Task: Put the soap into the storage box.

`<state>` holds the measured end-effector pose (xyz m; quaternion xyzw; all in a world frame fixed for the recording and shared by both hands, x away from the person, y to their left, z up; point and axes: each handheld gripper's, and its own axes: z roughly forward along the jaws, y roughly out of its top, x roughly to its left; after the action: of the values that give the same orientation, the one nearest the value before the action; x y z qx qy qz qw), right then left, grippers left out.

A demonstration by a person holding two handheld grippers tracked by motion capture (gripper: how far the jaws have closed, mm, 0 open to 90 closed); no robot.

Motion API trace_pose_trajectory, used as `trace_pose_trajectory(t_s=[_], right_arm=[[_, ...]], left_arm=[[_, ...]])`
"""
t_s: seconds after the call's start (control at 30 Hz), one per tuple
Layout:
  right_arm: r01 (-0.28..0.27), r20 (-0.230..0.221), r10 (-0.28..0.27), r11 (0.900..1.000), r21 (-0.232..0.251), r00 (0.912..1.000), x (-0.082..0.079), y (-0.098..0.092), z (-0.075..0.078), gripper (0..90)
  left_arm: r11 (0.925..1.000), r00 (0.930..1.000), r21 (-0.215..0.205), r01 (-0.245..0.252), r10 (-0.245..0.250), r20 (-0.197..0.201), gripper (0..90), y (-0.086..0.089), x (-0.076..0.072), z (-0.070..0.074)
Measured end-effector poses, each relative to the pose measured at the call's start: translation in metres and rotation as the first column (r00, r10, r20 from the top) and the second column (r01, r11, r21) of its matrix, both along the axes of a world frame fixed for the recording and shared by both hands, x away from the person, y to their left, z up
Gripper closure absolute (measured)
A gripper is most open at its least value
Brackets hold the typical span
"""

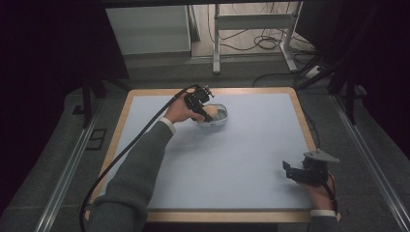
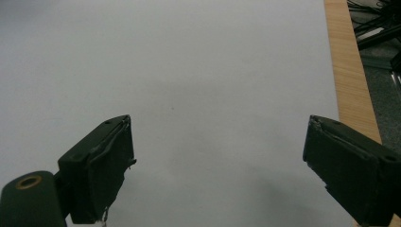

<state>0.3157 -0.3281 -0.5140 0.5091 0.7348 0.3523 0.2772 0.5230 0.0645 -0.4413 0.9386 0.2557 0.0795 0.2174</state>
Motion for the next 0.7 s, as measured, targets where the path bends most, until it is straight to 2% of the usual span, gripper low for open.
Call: trace_pose_trajectory(t_s=[0.47,0.7], right_arm=[[0.008,0.001,-0.008,1.0,0.007,1.0,0.0,-0.003,0.001,9.2],[0.007,0.001,-0.007,1.0,0.005,1.0,0.0,-0.003,0.001,9.2]], left_arm=[[0.9999,0.9999,-0.006,0.009,-0.009,-0.01,32.7,-0.018,0.014,-0.005],[0.9999,0.9998,0.011,0.001,0.0,-0.02,32.6,-0.021,0.019,-0.014]])
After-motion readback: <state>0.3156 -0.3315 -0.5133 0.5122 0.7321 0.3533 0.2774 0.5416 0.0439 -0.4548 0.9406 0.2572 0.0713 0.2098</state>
